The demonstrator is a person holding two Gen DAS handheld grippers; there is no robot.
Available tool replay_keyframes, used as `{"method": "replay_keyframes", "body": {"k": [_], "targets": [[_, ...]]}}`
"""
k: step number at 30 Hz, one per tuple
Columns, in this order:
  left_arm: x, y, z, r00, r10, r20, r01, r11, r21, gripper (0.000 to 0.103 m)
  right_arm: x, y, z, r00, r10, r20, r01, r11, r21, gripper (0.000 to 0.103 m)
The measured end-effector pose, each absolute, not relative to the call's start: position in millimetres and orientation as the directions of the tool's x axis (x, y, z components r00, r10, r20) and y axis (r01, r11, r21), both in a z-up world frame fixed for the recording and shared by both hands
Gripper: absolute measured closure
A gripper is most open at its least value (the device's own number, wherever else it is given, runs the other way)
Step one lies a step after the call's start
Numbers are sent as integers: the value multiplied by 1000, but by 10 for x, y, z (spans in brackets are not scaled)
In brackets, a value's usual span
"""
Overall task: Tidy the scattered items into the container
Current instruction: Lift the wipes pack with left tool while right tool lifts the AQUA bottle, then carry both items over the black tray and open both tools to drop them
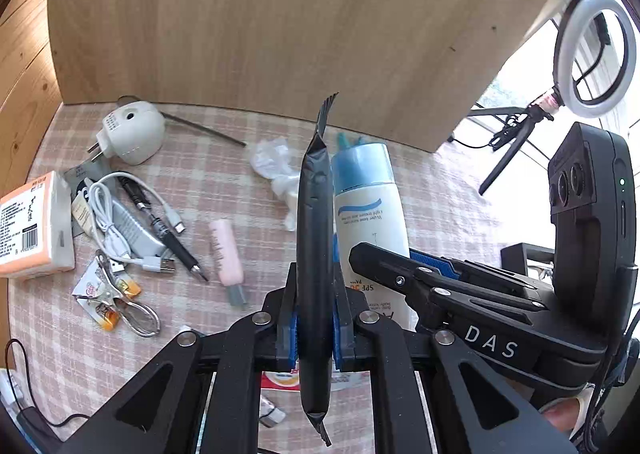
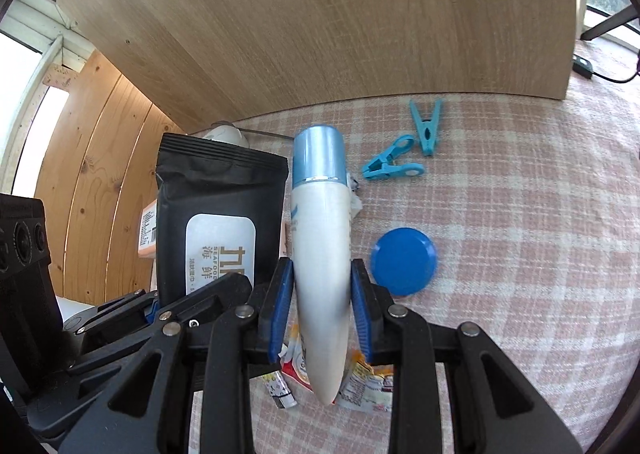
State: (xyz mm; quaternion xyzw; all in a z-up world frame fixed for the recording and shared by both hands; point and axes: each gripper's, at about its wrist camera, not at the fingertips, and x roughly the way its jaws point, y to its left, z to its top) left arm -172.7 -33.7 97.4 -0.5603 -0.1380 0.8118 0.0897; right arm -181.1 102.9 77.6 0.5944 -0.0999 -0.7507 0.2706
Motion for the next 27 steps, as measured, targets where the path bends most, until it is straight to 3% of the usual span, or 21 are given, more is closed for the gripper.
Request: {"method": "replay_keyframes", "body": {"k": [15, 27], "targets": [[-1361, 1580, 1330, -267, 444, -856, -309, -880, -360, 92, -1217, 3274, 1192, -375, -424, -824, 56, -898, 437, 75], [-1152, 3061, 1400, -128, 502, -855, -502, -777, -380, 92, -560, 5306, 1323, -463, -172, -869, -262, -911, 320, 75]]}}
